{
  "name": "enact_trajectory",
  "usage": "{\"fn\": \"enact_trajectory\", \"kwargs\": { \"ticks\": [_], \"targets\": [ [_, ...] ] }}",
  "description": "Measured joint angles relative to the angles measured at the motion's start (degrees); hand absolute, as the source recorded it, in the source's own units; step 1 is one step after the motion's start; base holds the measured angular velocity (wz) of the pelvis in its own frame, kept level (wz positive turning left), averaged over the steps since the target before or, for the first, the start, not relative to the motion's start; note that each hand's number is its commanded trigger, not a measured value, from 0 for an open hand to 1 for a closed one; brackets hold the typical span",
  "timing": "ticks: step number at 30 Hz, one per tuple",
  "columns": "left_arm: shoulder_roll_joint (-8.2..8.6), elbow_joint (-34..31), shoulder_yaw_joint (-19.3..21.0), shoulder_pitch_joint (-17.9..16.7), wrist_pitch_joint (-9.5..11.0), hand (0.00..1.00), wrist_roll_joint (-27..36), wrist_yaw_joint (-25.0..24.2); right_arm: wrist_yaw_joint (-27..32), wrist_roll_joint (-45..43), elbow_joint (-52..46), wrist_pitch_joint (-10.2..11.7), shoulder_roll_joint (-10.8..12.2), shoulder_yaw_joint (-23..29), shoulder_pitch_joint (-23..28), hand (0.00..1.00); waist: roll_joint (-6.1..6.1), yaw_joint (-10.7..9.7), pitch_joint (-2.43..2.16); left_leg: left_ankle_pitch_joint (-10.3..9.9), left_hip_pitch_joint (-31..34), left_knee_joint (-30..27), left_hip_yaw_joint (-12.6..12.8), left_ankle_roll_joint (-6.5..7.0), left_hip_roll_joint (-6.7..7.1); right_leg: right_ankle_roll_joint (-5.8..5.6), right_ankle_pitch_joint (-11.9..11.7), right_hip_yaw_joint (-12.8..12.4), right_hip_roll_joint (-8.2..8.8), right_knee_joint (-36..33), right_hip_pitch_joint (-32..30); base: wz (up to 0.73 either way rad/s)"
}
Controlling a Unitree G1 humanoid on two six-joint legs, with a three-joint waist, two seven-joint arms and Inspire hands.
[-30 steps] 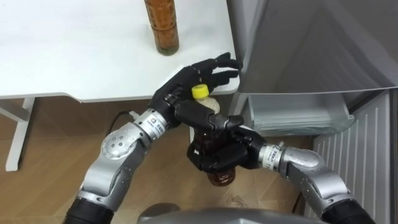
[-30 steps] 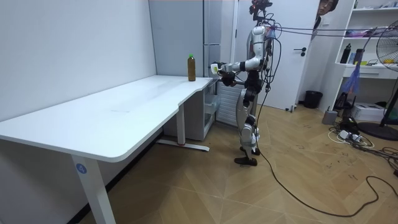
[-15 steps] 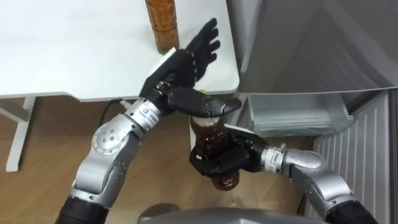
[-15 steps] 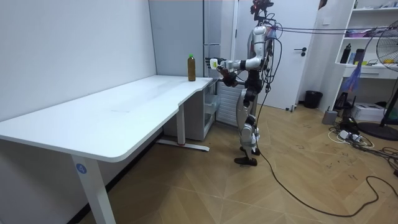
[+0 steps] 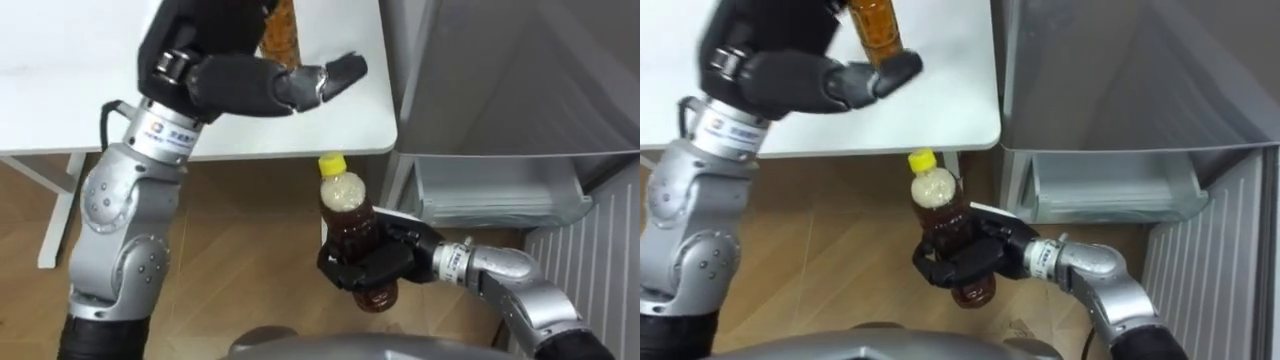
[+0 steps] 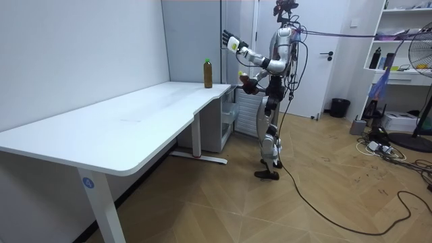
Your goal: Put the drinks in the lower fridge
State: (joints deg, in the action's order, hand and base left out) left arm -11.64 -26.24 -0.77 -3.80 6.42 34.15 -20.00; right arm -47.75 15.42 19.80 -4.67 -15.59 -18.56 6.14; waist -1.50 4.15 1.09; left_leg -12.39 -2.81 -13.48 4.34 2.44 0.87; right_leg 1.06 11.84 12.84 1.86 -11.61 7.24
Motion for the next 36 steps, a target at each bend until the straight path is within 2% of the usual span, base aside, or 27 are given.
{"fn": "enact_trajectory", "kwargs": {
  "ticks": [2, 5, 8, 10, 12, 14, 15, 18, 21, 22, 25, 26, 29, 31, 32, 33, 34, 36],
  "targets": [
    [0.02, -2.26, 4.37, 0.78, 0.47, 0.0, -0.02, 1.07, -0.66, -0.25, -0.03, 0.26, 0.32, 2.56, 1.74, 1.0, -0.01, 1.18, -0.03, -0.01, 0.23, -0.09, -0.06, 0.0, 0.02, 0.0, 0.01, 0.23, 0.03, 0.06, -0.14, 0.02],
    [-0.02, -4.48, 8.67, 1.25, 1.75, 0.0, -0.11, 3.09, -0.97, -2.06, -0.77, 0.31, 0.79, 4.67, 3.63, 1.0, 0.06, 1.65, -0.07, 0.01, 0.36, -0.23, -0.9, 0.02, 0.34, -0.04, 0.03, 1.19, 0.19, 0.42, 0.23, 0.14],
    [-0.1, -6.93, 13.06, 1.53, 4.07, 0.0, -0.01, 6.23, -1.19, -2.13, -1.47, 0.51, 0.63, 6.64, 5.97, 1.0, 0.26, 3.1, -0.21, 0.02, 0.07, -0.58, -1.45, 0.04, 0.57, -0.15, 0.1, 1.46, 0.27, 0.96, 1.02, 0.09],
    [-0.1, -7.93, 15.95, 1.63, 6.04, 0.0, -0.05, 10.18, -1.05, -2.31, -2.37, 1.15, -0.09, 7.08, 6.93, 1.0, 0.17, 4.65, -0.25, 0.02, -0.36, -0.49, -1.43, 0.05, 0.61, -0.16, 0.11, 1.29, 0.28, 0.99, 1.08, 0.0],
    [-0.08, -8.2, 17.83, 1.62, 6.85, 0.0, -0.13, 13.15, -1.07, -2.45, -2.78, 2.02, 0.03, 8.12, 8.44, 1.0, -0.02, 5.81, -0.26, 0.02, -1.08, -0.16, -1.44, 0.05, 0.61, -0.16, 0.11, 1.2, 0.25, 1.04, 1.54, 0.0],
    [-0.01, -8.17, 20.48, 1.43, 7.62, 0.0, -1.68, 16.65, -0.97, -2.52, -2.77, 2.33, 0.47, 9.17, 10.06, 1.0, -0.37, 6.65, -0.27, 0.0, -2.11, 0.28, -1.46, 0.05, 0.6, -0.17, 0.11, 1.3, 0.23, 1.06, 2.0, 0.0],
    [0.01, -8.14, 22.55, 1.43, 8.49, 0.0, -3.56, 19.3, -0.81, -2.53, -2.78, 2.36, 0.59, 9.39, 10.68, 1.0, -0.61, 7.26, -0.46, 0.0, -2.56, 0.56, -1.53, 0.05, 0.61, -0.18, 0.12, 1.26, 0.18, 1.03, 2.27, -0.04],
    [0.0, -8.1, 27.2, 1.27, 10.59, 0.0, -8.73, 25.21, -0.3, -2.53, -2.78, 2.51, 0.98, 9.97, 11.05, 1.0, -1.06, 7.73, -0.56, 0.02, -3.08, 0.75, -1.54, 0.03, 0.62, -0.18, 0.12, 1.19, 0.16, 1.07, 2.96, -0.03],
    [-0.02, -6.89, 30.54, 0.94, 12.22, 0.0, -14.46, 31.45, 0.58, -2.54, -2.79, 2.84, 1.91, 11.17, 11.18, 1.0, -1.3, 8.88, -0.47, 0.02, -2.91, 0.94, -1.42, 0.01, 0.58, -0.19, 0.13, 1.37, 0.09, 1.16, 2.69, -0.05],
    [-0.02, -4.66, 31.81, 0.78, 13.16, 0.0, -15.61, 34.01, 1.0, -2.54, -2.79, 2.84, 1.76, 11.29, 11.24, 1.0, -1.4, 8.96, -0.52, 0.03, -2.79, 0.97, -1.56, 0.0, 0.69, -0.22, 0.17, 1.45, 0.12, 1.29, 2.72, 0.0],
    [-0.03, 1.16, 33.91, -1.29, 13.42, 0.0, -15.5, 40.66, 1.7, -2.54, -2.82, 2.75, 1.88, 10.84, 11.97, 1.0, -1.37, 9.34, -0.87, 0.13, -2.85, 0.96, -1.78, -0.05, 0.82, -0.21, 0.21, 1.31, 0.05, 1.92, 2.79, 0.02],
    [-0.02, 2.24, 34.12, -2.08, 13.42, 0.0, -15.27, 41.94, 1.85, -2.54, -2.82, 2.65, 1.94, 10.7, 12.07, 1.0, -1.3, 9.36, -0.89, 0.15, -2.91, 0.89, -1.76, -0.06, 0.82, -0.2, 0.21, 1.28, 0.04, 1.94, 2.8, 0.0],
    [-0.03, 11.48, 33.41, -5.2, 13.08, 0.0, -11.95, 47.02, 4.15, -2.53, -2.82, 1.81, 1.92, 10.06, 12.1, 1.0, -0.8, 10.5, -0.9, 0.38, -3.81, 1.65, -1.31, -0.1, 0.83, -0.19, 0.2, 0.69, 0.02, 1.94, 2.88, -0.13],
    [-0.08, 22.01, 30.82, -7.88, 12.3, 0.0, -6.54, 48.5, 6.36, -2.24, -2.83, 1.14, 2.07, 9.43, 11.75, 1.0, -0.39, 10.59, -1.01, 0.41, -3.94, 1.9, -1.25, -0.09, 0.84, -0.19, 0.2, 0.37, -0.01, 1.97, 2.81, -0.09],
    [-0.1, 25.17, 29.94, -8.48, 11.9, 0.0, -5.74, 48.62, 6.95, -1.99, -2.83, 1.02, 2.07, 9.13, 11.74, 1.0, -0.17, 10.64, -1.03, 0.41, -3.95, 1.93, -1.25, -0.09, 0.85, -0.2, 0.2, 0.37, 0.0, 1.97, 2.83, 0.0],
    [-0.17, 31.55, 27.51, -9.87, 10.91, 0.0, -4.67, 48.65, 7.98, -1.88, -2.82, 0.9, 2.34, 8.71, 11.71, 1.0, 0.41, 10.51, -1.01, 0.41, -3.97, 2.07, -1.26, -0.09, 0.86, -0.2, 0.2, 0.44, 0.01, 2.05, 2.86, 0.0],
    [-0.18, 36.94, 24.84, -11.37, 9.3, 0.0, -3.99, 49.02, 8.98, -1.84, -2.83, 0.82, 2.6, 8.22, 11.68, 1.0, 0.83, 10.51, -0.76, 0.41, -3.9, 2.11, -1.26, -0.1, 0.85, -0.2, 0.2, 0.27, -0.04, 2.08, 2.8, 0.0],
    [-0.16, 43.89, 20.07, -13.15, 7.59, 0.0, -1.12, 49.01, 10.09, -1.7, -2.82, 0.79, 2.42, 7.48, 11.65, 1.0, 2.19, 10.35, -0.73, 0.38, -3.85, 2.25, -1.27, -0.09, 0.82, -0.21, 0.19, 0.01, -0.2, 2.13, 2.76, -0.02]
  ]
}}
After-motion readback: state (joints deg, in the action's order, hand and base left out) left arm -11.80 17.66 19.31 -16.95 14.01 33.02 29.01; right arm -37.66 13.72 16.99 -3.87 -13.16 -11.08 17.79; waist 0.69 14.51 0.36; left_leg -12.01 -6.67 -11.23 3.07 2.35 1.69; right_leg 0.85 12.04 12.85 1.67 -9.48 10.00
